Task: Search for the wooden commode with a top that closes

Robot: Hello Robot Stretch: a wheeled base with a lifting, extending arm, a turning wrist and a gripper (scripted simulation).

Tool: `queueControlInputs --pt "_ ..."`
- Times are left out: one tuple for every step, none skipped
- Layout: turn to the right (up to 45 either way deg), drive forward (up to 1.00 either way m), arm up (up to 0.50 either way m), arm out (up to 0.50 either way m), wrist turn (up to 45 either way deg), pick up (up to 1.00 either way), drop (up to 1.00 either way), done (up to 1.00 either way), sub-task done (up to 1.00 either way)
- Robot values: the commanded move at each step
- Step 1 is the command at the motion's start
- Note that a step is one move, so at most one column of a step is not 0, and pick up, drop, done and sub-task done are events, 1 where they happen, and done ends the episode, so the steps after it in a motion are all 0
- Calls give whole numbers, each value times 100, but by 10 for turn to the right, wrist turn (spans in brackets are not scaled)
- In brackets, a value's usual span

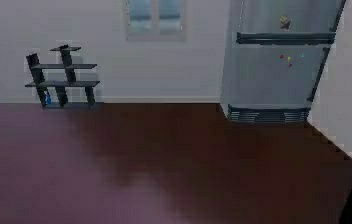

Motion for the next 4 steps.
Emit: queueControlInputs --pt "-450 0 0 0 0 0 0 0 0" --pt "-420 0 0 0 0 0 0 0 0" --pt "-30 0 0 0 0 0 0 0 0" --pt "0 5 0 0 0 0 0 0 0"
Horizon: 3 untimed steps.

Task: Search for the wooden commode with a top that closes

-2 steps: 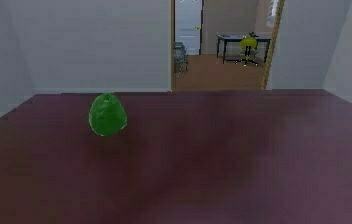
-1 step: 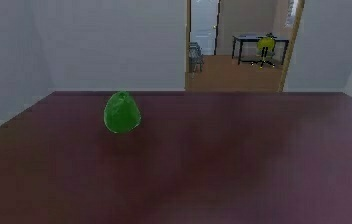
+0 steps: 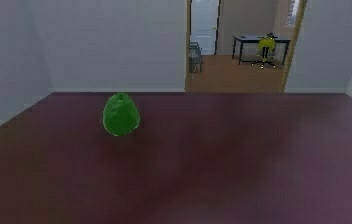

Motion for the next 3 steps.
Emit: queueControlInputs --pt "120 0 0 0 0 0 0 0 0" --pt "0 100 0 0 0 0 0 0 0" --pt "0 100 0 0 0 0 0 0 0"
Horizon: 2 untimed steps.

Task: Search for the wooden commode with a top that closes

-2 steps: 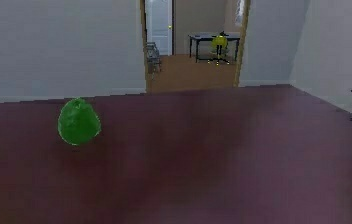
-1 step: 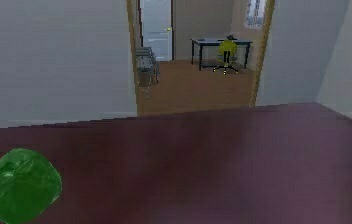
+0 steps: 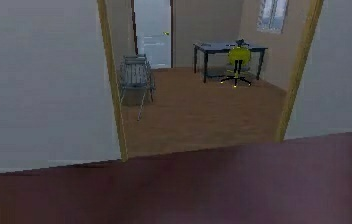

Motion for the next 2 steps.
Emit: queueControlInputs --pt "30 0 0 0 0 0 0 0 0" --pt "0 100 0 0 0 0 0 0 0"
